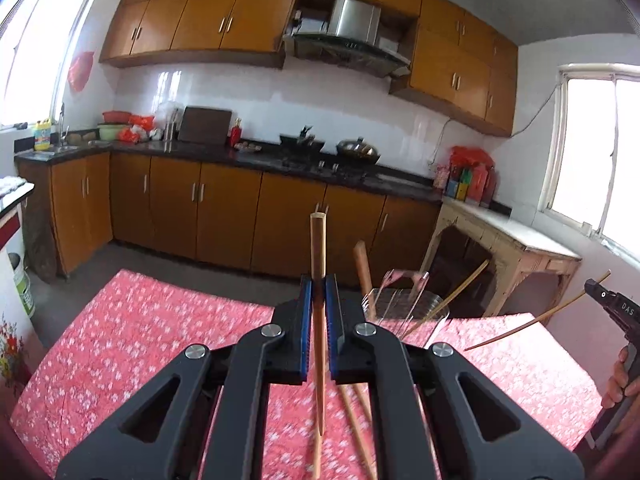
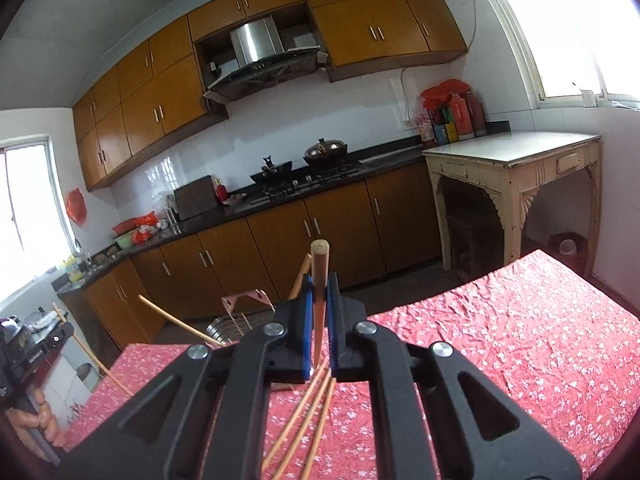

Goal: Organize utensils
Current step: 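Carry both held chopsticks up and insert them upright into the wire holder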

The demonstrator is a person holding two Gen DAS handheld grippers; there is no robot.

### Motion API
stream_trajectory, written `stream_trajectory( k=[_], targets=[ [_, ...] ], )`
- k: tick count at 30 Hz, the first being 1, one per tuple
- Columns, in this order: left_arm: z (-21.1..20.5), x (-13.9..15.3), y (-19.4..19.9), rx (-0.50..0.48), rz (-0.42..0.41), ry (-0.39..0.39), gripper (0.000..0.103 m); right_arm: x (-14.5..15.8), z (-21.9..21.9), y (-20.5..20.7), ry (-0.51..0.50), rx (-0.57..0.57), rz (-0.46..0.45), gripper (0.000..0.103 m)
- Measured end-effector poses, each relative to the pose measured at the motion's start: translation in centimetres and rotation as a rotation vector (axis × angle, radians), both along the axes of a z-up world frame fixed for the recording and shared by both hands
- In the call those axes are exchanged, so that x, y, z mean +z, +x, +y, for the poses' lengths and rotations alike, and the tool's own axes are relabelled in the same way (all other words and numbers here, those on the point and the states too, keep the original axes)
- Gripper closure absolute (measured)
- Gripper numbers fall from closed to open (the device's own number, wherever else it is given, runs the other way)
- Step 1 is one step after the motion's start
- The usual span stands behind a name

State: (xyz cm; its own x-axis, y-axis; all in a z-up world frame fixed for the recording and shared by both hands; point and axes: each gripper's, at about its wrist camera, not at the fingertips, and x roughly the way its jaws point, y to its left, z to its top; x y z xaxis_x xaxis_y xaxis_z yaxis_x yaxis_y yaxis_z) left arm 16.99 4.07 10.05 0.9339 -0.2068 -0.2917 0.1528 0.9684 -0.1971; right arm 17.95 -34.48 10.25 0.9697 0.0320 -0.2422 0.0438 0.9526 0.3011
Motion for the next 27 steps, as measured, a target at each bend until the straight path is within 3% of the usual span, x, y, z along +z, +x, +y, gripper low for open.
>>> stream_trajectory(
  k=[8,14,22,27],
  targets=[
    [-3.3,5.9,0.3,0.026,-0.158,-0.052,0.097,4.4,1.5,1.6,0.003,0.060,-0.072,0.095],
    [-6.0,7.7,2.6,0.075,-0.247,-0.067,0.097,5.8,3.4,5.7,-0.020,0.102,-0.039,0.095],
    [-8.5,5.2,7.8,0.076,-0.178,-0.056,0.097,4.5,5.4,10.9,-0.061,0.164,0.061,0.095],
    [-8.6,3.4,8.9,0.080,-0.136,-0.049,0.097,2.8,5.9,12.5,-0.067,0.202,0.110,0.095]
  ],
)
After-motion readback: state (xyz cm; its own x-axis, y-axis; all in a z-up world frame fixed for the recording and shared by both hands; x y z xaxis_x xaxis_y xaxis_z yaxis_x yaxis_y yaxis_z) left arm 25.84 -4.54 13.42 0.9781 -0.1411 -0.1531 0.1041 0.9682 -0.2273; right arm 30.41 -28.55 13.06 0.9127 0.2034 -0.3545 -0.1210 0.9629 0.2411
